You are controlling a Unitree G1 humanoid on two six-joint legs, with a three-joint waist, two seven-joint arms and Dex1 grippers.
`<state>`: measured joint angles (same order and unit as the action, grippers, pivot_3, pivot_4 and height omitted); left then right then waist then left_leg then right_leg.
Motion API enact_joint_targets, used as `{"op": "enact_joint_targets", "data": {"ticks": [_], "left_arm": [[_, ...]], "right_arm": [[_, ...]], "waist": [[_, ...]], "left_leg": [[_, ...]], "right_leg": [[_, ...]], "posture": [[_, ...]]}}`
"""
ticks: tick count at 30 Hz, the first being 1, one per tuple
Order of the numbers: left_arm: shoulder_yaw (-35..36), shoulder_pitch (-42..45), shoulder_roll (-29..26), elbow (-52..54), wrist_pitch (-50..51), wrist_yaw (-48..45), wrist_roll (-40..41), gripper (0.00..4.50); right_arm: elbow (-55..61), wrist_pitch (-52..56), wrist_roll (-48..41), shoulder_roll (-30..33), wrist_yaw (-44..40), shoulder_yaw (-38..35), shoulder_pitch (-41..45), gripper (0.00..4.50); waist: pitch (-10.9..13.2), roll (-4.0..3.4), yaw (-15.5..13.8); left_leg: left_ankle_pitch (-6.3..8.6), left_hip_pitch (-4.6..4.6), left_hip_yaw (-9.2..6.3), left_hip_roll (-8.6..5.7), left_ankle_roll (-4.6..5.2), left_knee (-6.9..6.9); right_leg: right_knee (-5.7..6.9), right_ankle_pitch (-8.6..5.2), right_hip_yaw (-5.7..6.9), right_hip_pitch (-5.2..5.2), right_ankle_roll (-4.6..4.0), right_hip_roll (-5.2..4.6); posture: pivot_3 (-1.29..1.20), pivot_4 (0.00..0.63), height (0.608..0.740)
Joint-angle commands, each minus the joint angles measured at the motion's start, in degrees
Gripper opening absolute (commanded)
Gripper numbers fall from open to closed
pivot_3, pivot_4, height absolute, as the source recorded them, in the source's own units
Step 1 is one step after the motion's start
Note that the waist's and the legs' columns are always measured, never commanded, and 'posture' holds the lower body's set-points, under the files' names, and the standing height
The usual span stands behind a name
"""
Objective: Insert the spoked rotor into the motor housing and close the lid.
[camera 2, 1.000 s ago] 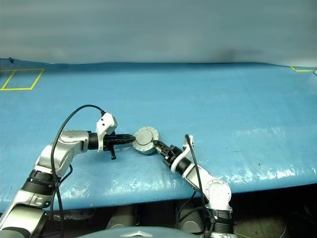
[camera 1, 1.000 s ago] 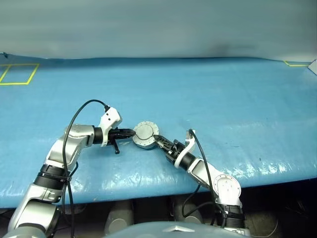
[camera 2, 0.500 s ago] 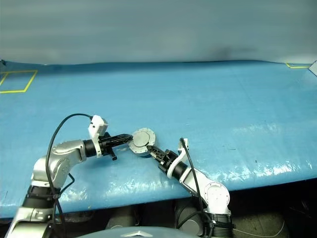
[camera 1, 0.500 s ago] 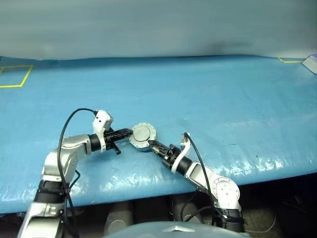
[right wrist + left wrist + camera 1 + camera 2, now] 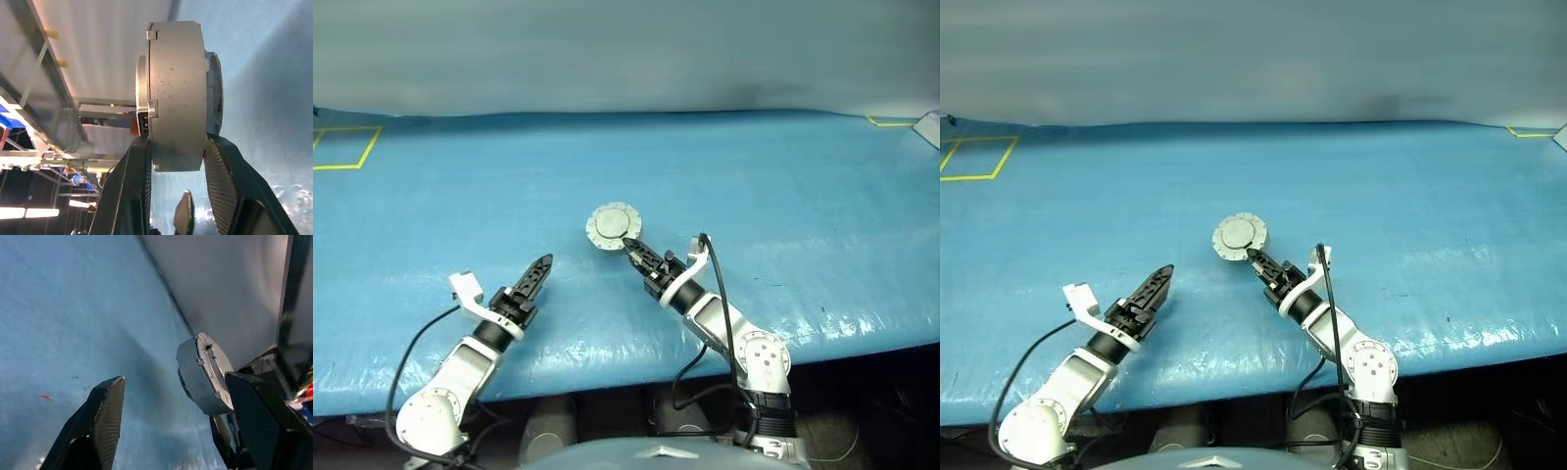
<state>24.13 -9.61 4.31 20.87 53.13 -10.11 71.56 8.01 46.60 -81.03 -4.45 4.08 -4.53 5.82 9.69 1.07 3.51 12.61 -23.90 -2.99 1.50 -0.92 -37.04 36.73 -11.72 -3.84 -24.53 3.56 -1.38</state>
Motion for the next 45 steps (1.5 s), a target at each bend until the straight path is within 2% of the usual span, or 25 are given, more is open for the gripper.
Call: {"op": "enact_joint_targets", "data": {"ticks": [1, 9, 21, 26, 31, 35, 45], "left_arm": [[-3.02, -0.16, 2.71, 0.55, -1.72, 1.09, 5.01, 4.5], [-6.78, 0.48, 2.88, -4.02, -5.61, -0.55, 10.94, 4.5], [-9.7, 4.75, 0.5, -11.63, -8.64, -7.91, 11.05, 4.5], [-10.54, 4.56, -0.57, -10.86, -6.73, -9.96, 12.7, 4.5], [-11.2, 0.86, -1.8, -7.49, -5.48, -9.04, 15.2, 4.5], [-10.78, -0.56, -1.56, -6.36, -7.39, -7.94, 15.93, 4.5], [-11.94, 4.02, -0.55, -9.7, -9.75, -8.5, 15.08, 4.5]], "right_arm": [[3.59, -0.37, -3.53, -3.74, -0.85, 1.26, 2.35, 1.21], [6.91, 0.46, -6.65, -4.17, 0.9, 5.33, 0.46, 1.21], [11.7, 1.72, -11.97, -1.45, 4.13, 11.15, -4.12, 1.21], [11.16, 0.05, -11.83, -1.37, 4.43, 10.69, -4.5, 1.2], [10.95, -0.94, -11.48, -1.03, 4.24, 10.1, -4.07, 1.2], [10.73, -0.68, -11.73, -0.61, 4.12, 10.4, -4.02, 1.2], [10.98, 0.56, -12.08, -0.01, 3.76, 11.55, -4.3, 1.2]], "waist": [[0.0, -0.02, 0.11], [0.01, -0.01, 0.16], [0.01, -0.01, 0.11], [0.01, -0.01, 0.19], [0.01, -0.01, 0.23], [0.02, -0.02, 0.18], [0.02, -0.01, 0.03]], "left_leg": [[0.0, -0.01, -0.02, 0.0, 0.0, 0.02], [0.0, -0.03, -0.01, 0.0, 0.01, 0.02], [0.01, -0.09, -0.03, -0.02, 0.0, 0.0], [0.01, -0.1, -0.04, -0.02, 0.0, 0.02], [0.01, -0.11, -0.05, -0.01, 0.01, 0.04], [0.02, -0.12, -0.06, 0.0, 0.01, 0.04], [0.02, -0.17, -0.06, -0.02, 0.0, 0.03]], "right_leg": [[0.0, 0.0, 0.0, -0.02, 0.0, 0.02], [-0.02, 0.0, -0.02, -0.03, -0.02, 0.02], [-0.06, 0.0, -0.01, -0.04, -0.02, 0.01], [-0.07, 0.0, 0.0, -0.05, -0.02, 0.01], [-0.11, 0.0, 0.0, -0.05, -0.02, 0.0], [-0.13, 0.0, 0.01, -0.07, -0.02, 0.0], [-0.2, 0.0, 0.02, -0.07, -0.02, 0.0]], "posture": [[0.0, 0.15, 0.74], [0.0, 0.15, 0.74], [0.0, 0.15, 0.74], [0.0, 0.15, 0.74], [0.0, 0.15, 0.74], [0.0, 0.15, 0.74], [0.0, 0.15, 0.74]]}}
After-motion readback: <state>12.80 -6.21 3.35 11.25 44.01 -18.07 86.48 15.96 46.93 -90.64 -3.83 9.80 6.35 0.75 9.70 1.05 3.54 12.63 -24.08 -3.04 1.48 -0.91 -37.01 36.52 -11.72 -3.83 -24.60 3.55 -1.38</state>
